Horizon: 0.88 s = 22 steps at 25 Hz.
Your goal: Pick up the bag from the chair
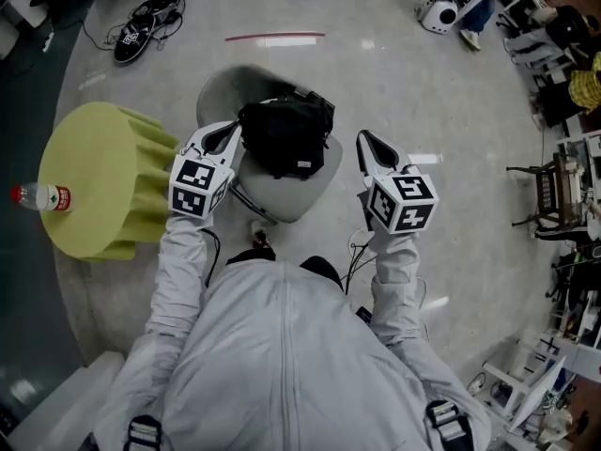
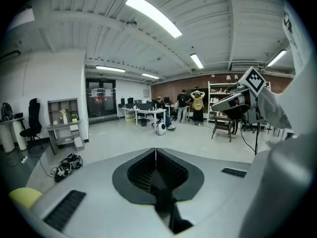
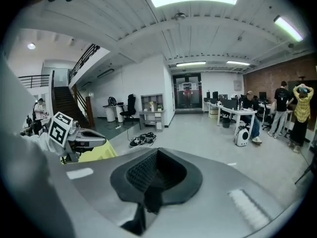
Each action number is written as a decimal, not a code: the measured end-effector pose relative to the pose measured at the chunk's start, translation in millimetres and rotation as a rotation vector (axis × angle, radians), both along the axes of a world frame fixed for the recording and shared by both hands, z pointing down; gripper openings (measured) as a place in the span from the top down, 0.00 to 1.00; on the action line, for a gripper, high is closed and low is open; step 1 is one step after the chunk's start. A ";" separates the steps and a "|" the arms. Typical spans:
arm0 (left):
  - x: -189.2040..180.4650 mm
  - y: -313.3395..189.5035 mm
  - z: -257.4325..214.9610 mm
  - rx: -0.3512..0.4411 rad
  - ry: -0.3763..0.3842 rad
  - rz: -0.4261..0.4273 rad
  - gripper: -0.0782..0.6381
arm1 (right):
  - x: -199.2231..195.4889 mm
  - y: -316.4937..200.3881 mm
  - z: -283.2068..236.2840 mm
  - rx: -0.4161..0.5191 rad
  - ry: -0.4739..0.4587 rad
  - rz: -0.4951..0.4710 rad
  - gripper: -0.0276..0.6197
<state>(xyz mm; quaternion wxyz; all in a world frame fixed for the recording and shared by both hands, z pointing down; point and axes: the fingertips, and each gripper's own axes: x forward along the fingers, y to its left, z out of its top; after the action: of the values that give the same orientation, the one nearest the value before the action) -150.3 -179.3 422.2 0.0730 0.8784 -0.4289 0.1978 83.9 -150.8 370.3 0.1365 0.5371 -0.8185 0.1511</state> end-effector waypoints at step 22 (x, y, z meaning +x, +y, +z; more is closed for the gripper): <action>27.4 -83.5 195.2 -0.328 -0.157 0.105 0.48 | 28.5 -64.1 224.5 -0.310 -0.038 -0.034 0.57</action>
<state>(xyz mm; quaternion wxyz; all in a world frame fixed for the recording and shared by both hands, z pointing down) -122.9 -262.8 617.4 0.1710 0.8577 -0.3490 0.3367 112.4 -214.9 594.8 0.2047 0.4927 -0.7969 0.2834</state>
